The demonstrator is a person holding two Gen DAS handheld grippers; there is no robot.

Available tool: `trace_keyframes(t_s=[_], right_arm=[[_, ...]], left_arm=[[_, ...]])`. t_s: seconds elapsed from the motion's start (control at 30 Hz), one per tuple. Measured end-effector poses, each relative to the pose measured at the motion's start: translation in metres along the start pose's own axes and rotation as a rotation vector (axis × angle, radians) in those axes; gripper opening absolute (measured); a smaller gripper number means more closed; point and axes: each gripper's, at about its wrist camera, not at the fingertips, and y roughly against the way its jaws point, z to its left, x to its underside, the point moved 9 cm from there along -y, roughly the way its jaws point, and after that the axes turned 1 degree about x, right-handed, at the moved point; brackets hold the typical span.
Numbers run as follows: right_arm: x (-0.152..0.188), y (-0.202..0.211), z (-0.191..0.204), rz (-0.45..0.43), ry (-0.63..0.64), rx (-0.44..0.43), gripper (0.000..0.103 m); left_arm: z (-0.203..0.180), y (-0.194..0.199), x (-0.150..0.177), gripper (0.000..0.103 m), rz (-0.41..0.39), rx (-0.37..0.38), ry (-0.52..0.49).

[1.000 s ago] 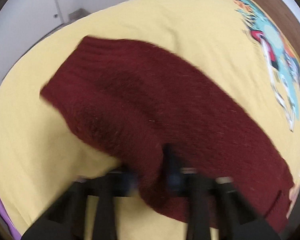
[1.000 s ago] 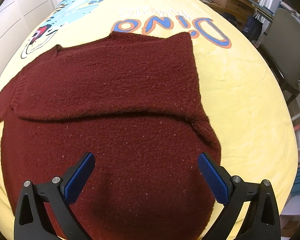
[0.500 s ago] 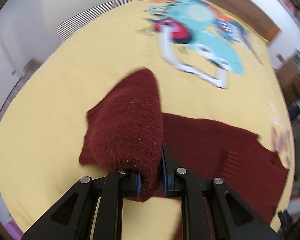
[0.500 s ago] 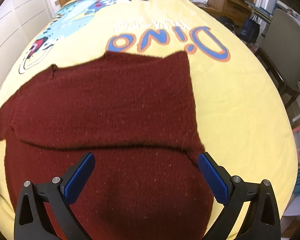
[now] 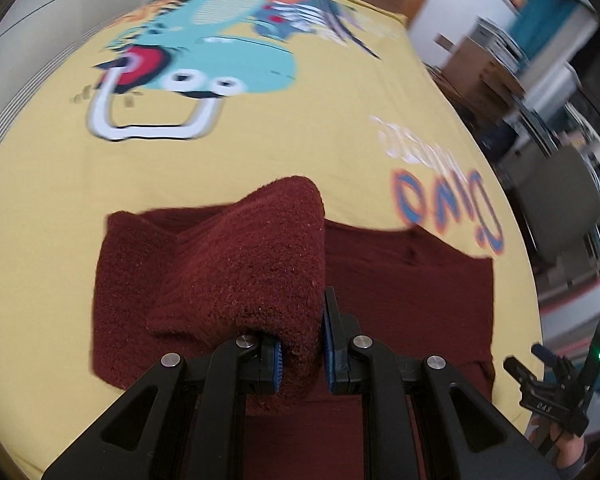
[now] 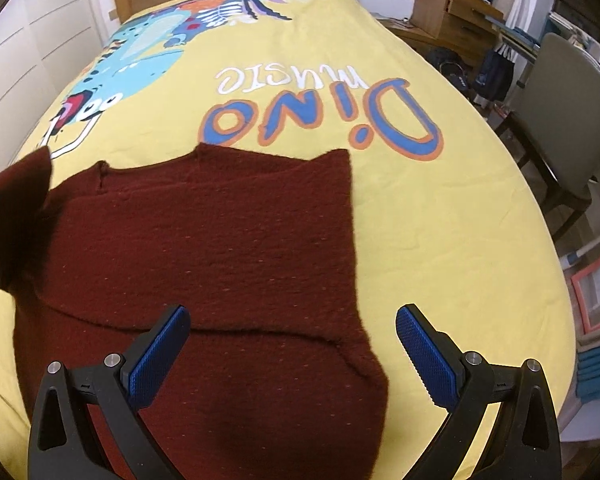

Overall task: Fold small clothes
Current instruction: 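Fold the sleeve across the sweater body and open the left tool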

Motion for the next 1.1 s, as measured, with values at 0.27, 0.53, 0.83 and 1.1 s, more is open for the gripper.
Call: trace_keyframes(t_s=[0.27,0.53,0.83,1.1], right_arm=[[0.008,-0.003,-0.016,0.018,-0.038,-0.002,0.103],[0.031,-0.017,-0.015,0.065,-0.041,-0.019,0.103],[0.05,-0.023,-0.014,0.086,-0.047,-0.036,0.103],[0.057,-0.017,-0.015,0.078,-0.05,-0.036,0.103]], left_arm=[[-0.057,-0.066,0.039,0.013,0.089,-0.034,-0.105],[-0.039,-0.117,0.082,0.013,0.18,-0.135,-0.117],[-0.039,-0.124,0.085,0.019,0.17,-0.167,-0.167],[-0.035,-0.105,0.089,0.094,0.175,-0.143,-0.157]])
